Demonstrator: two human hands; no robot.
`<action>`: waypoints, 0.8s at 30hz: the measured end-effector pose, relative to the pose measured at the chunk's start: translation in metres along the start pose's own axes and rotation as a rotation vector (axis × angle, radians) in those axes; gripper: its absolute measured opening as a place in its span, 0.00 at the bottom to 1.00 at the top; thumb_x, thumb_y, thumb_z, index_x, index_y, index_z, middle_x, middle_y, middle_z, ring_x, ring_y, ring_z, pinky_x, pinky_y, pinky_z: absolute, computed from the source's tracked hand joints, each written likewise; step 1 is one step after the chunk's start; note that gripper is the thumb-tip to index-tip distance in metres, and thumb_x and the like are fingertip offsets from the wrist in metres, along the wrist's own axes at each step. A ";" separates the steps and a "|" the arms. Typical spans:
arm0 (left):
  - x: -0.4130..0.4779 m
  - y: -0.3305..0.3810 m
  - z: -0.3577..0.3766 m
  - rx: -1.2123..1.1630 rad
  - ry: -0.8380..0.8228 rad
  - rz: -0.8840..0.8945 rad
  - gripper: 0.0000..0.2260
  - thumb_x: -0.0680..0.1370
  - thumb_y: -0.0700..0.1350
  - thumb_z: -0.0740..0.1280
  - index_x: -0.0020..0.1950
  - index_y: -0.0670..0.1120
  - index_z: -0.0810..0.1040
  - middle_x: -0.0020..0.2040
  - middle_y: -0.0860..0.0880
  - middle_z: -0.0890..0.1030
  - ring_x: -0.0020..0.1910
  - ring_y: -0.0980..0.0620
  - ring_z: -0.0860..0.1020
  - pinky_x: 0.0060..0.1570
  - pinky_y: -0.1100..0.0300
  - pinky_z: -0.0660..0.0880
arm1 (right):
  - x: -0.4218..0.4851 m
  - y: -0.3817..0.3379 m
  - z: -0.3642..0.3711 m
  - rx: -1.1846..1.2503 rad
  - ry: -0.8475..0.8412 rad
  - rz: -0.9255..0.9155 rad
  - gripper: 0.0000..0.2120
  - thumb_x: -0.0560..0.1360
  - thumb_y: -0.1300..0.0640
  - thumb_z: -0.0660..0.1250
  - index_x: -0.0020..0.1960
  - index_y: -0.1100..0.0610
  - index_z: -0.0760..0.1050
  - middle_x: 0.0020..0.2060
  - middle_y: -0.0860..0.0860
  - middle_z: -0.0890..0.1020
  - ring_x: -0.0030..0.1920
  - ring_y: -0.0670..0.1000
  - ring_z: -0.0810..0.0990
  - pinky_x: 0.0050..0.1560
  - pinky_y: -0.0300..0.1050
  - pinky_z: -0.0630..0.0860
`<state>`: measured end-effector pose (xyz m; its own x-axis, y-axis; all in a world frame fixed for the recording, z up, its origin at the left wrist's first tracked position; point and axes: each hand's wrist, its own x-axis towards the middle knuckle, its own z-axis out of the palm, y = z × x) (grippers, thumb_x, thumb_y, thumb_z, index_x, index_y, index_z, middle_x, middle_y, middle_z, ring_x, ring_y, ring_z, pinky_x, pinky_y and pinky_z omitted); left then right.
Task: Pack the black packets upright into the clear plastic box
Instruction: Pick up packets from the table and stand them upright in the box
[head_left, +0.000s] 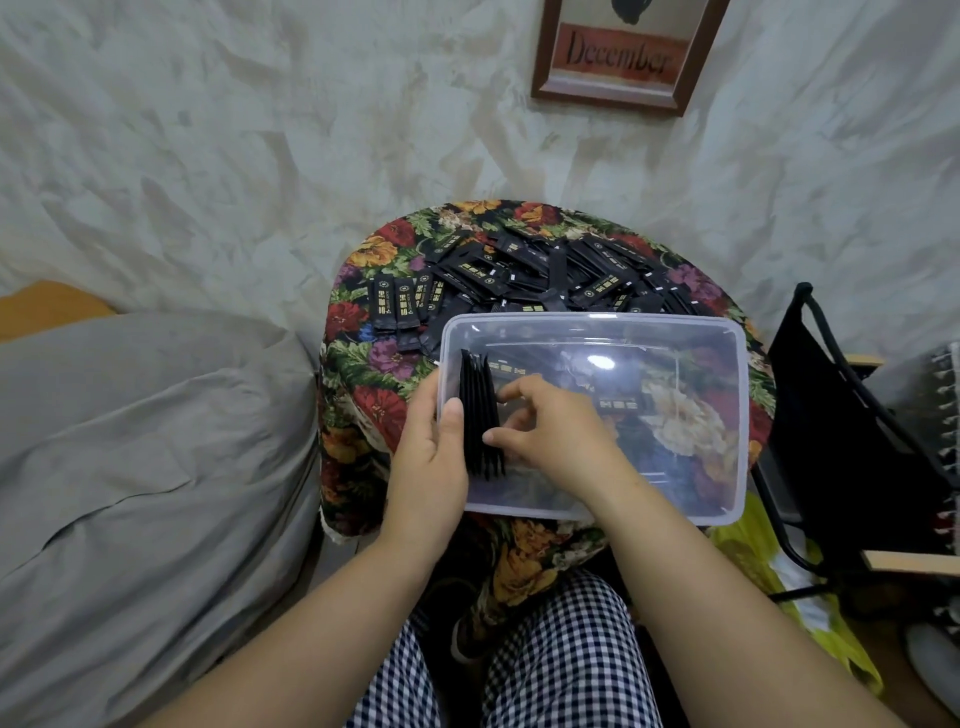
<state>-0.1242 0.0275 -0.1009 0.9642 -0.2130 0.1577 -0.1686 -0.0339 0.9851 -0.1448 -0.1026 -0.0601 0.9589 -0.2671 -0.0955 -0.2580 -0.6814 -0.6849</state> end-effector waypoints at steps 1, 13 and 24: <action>0.000 0.003 0.000 0.017 -0.008 0.011 0.17 0.82 0.46 0.55 0.71 0.50 0.67 0.66 0.56 0.72 0.65 0.62 0.69 0.65 0.66 0.66 | -0.001 0.002 0.000 0.021 -0.009 0.008 0.19 0.71 0.54 0.74 0.60 0.51 0.74 0.39 0.47 0.81 0.41 0.47 0.79 0.48 0.44 0.77; 0.033 0.030 -0.022 0.400 -0.097 -0.006 0.32 0.72 0.48 0.72 0.72 0.53 0.63 0.57 0.52 0.75 0.54 0.53 0.76 0.54 0.56 0.73 | -0.003 0.015 0.012 0.104 -0.004 -0.024 0.16 0.71 0.52 0.74 0.57 0.45 0.77 0.38 0.44 0.80 0.42 0.45 0.78 0.48 0.43 0.74; 0.068 0.032 -0.068 1.162 -0.614 1.252 0.18 0.81 0.53 0.55 0.54 0.44 0.81 0.56 0.44 0.80 0.64 0.43 0.71 0.70 0.47 0.60 | 0.008 0.016 0.006 0.064 -0.159 -0.052 0.20 0.71 0.54 0.73 0.62 0.50 0.77 0.48 0.46 0.80 0.49 0.46 0.78 0.57 0.44 0.75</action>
<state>-0.0502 0.0786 -0.0539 0.0111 -0.9264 0.3765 -0.9557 -0.1206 -0.2686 -0.1402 -0.1118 -0.0764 0.9787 -0.1178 -0.1683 -0.2043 -0.6454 -0.7361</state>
